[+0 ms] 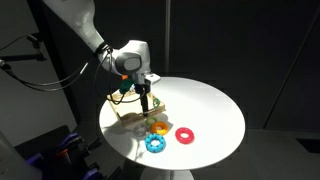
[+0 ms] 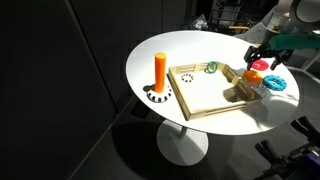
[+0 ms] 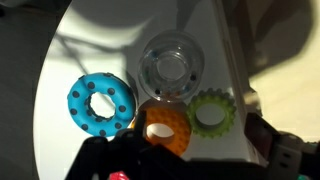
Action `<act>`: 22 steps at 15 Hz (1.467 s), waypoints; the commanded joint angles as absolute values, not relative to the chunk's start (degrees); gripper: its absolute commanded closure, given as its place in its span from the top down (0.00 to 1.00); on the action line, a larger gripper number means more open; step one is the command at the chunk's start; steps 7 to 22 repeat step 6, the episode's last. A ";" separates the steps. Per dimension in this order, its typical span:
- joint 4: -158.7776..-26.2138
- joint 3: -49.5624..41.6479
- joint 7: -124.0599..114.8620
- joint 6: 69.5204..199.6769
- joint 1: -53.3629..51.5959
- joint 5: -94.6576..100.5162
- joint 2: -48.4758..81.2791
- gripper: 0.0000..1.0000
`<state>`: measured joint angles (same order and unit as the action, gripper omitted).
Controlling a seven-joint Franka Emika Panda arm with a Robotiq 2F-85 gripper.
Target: Remove the orange object from the wooden tray
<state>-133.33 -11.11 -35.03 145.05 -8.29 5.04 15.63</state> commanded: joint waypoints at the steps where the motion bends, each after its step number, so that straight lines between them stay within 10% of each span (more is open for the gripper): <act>1: -134.33 -7.53 -29.41 138.22 -4.67 0.37 9.43 1.00; 22: -133.24 -6.21 -30.34 135.35 -3.50 1.53 8.29 1.00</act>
